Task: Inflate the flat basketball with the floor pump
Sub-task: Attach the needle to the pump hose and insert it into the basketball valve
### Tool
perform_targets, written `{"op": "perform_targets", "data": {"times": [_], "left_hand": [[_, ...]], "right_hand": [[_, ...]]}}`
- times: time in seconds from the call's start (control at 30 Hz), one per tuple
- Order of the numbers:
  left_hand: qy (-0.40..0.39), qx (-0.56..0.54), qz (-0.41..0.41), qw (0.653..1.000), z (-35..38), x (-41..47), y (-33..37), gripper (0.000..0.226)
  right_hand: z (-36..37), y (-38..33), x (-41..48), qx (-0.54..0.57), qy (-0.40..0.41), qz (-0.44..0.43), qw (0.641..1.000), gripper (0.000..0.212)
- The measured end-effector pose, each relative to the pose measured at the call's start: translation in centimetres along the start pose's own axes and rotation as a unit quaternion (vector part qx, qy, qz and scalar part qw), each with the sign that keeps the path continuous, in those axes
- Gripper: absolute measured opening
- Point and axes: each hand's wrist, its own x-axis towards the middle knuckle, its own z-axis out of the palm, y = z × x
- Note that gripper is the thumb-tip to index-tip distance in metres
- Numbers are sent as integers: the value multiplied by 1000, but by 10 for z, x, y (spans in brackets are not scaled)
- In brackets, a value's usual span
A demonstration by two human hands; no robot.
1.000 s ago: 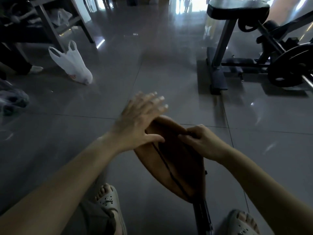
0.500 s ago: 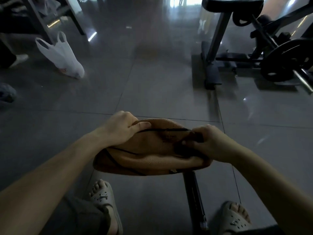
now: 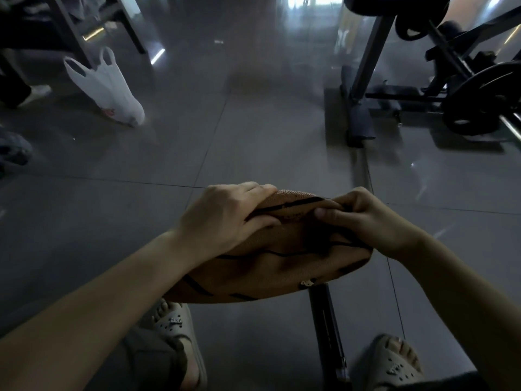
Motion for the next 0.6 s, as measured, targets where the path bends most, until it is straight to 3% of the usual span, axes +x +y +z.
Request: {"op": "perform_targets", "data": {"times": [0.17,0.27,0.37,0.5,0.6], "left_hand": [[-27,-9,41,999,5,3,0,43],[-45,-15,27,999,3,3,-1,46],[-61,-4,20,998,1,5,-3,52],[-79,-5,7,997,-4,6,-3,56],[-101,-31,4,994,-5,5,2,57]], "right_hand": [[-3,-7,-3,-8,-1,29,1000,29],[-2,-11,-2,-137,29,36,989,34],[1,-19,-7,-286,93,16,954,47],[14,-37,-8,-281,145,-47,947,52],[18,-39,-4,-260,162,-44,951,36]]}}
